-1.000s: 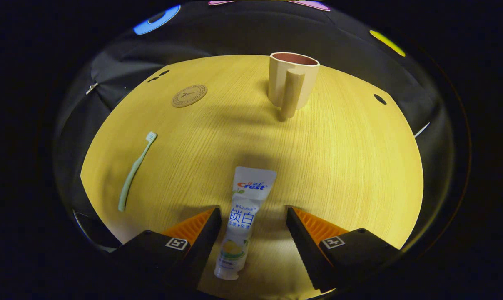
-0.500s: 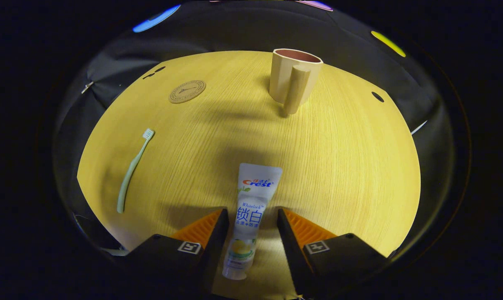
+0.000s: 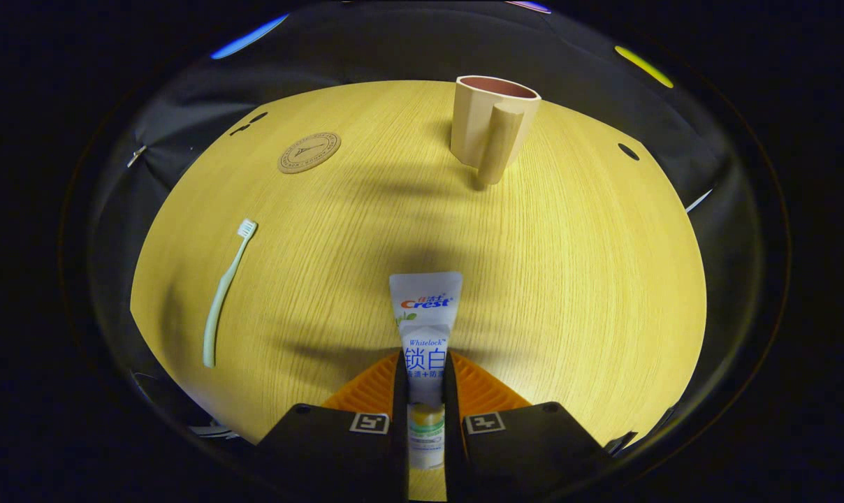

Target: Put the toothbrush and toothpaste on the desktop into the cup, then pick up the cup and place it on the coaster on the desktop.

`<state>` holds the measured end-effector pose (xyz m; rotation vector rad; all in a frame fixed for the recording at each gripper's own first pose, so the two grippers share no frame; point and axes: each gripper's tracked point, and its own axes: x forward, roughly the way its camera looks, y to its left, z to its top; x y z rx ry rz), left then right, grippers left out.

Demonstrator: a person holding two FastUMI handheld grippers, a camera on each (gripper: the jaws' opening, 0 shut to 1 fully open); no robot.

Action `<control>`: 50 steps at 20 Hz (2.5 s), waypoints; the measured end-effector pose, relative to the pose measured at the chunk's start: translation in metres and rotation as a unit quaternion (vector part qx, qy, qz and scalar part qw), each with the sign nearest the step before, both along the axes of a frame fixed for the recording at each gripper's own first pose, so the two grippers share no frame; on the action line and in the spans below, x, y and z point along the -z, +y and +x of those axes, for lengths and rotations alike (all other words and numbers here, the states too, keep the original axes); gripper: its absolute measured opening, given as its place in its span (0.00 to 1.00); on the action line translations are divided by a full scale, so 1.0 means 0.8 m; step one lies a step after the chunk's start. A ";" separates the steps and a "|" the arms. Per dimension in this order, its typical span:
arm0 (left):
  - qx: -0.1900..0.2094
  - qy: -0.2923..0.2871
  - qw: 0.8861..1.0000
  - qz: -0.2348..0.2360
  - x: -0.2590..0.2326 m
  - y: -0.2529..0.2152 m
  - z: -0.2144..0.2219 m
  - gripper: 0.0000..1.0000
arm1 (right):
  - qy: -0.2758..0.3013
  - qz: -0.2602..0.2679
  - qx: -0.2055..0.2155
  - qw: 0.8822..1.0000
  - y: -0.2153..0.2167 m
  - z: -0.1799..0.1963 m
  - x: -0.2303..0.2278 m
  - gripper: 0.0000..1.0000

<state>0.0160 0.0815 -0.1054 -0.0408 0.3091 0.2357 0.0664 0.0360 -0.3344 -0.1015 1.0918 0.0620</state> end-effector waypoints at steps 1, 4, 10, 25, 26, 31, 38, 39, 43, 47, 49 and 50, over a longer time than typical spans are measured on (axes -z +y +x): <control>0.003 0.004 1.000 -0.002 0.007 0.005 0.002 0.99 | -0.005 0.001 0.000 1.000 0.001 0.001 -0.003 0.24; 0.017 0.018 1.000 -0.010 0.020 0.011 0.012 0.99 | -0.005 0.013 0.006 1.000 -0.001 -0.001 -0.001 0.20; 0.109 0.082 0.989 -0.056 0.079 -0.042 0.060 0.98 | -0.067 0.054 0.029 0.996 -0.019 0.000 -0.066 0.20; 0.134 0.293 0.943 -0.080 0.255 -0.092 0.116 0.77 | -0.149 0.094 0.042 0.983 -0.073 -0.030 -0.168 0.20; 0.131 0.299 0.943 -0.071 0.260 -0.090 0.116 0.76 | -0.154 0.098 0.039 0.982 -0.072 -0.031 -0.172 0.20; 0.153 0.333 0.929 -0.043 0.262 -0.097 0.111 0.58 | -0.173 0.101 -0.001 0.980 -0.063 -0.032 -0.196 0.20; 0.164 0.359 0.918 -0.034 0.261 -0.111 0.114 0.15 | -0.142 0.103 -0.035 0.984 -0.049 -0.041 -0.188 0.20; 0.164 0.360 0.918 -0.035 0.261 -0.111 0.114 0.14 | -0.139 0.103 -0.039 0.984 -0.048 -0.043 -0.186 0.20; 0.160 0.355 0.920 -0.037 0.260 -0.111 0.114 0.07 | -0.139 0.110 -0.052 0.983 -0.038 -0.035 -0.188 0.20; 0.149 0.346 0.925 -0.042 0.259 -0.111 0.115 0.07 | -0.163 0.110 -0.065 0.978 -0.032 -0.016 -0.209 0.20; 0.139 0.341 0.928 -0.048 0.258 -0.108 0.112 0.06 | -0.181 0.108 -0.071 0.975 -0.029 -0.003 -0.224 0.20; 0.135 0.334 0.932 -0.046 0.254 -0.105 0.112 0.07 | -0.190 0.108 -0.072 0.973 -0.028 0.004 -0.232 0.20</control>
